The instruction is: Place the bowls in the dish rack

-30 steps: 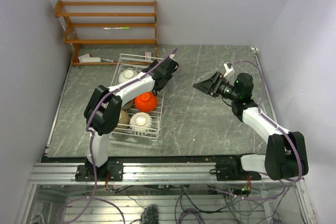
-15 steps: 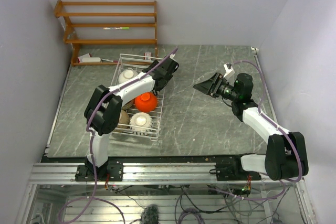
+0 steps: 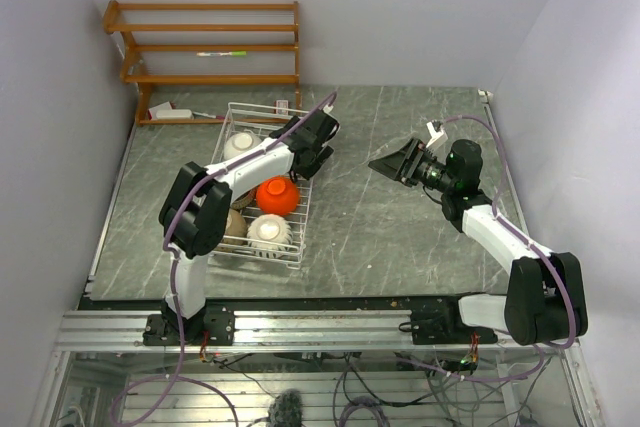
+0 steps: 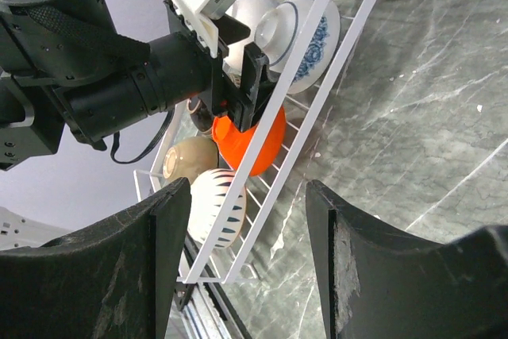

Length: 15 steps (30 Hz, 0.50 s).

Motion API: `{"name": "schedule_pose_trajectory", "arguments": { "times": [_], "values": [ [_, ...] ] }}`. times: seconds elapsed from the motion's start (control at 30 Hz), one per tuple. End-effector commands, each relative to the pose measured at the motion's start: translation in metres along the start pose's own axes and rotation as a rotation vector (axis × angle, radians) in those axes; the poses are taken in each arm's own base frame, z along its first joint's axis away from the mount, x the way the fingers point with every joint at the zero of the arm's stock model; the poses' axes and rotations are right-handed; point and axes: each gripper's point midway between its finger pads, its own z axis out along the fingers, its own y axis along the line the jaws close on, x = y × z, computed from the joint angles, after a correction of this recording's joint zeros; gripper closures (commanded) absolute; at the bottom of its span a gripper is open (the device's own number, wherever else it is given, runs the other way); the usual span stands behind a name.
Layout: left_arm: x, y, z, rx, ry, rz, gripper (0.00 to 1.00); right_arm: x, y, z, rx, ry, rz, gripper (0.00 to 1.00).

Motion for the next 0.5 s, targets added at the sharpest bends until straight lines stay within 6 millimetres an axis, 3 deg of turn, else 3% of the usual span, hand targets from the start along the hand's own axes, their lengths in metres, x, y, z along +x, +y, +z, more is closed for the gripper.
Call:
{"name": "schedule_pose_trajectory", "arguments": {
  "times": [0.0,0.27,0.47],
  "values": [
    [0.009,-0.021,-0.005,0.087,0.020,0.012,0.04,-0.013,0.009,-0.003,-0.015,-0.036,-0.042,0.40],
    [-0.003,-0.015,-0.017,0.090,-0.013,-0.004,0.03,-0.014,0.011,-0.003,-0.016,-0.037,-0.048,0.40],
    [-0.026,-0.002,-0.051,0.118,-0.111,-0.066,0.01,-0.019,0.006,-0.006,0.050,-0.031,-0.093,0.37]
  ]
}}
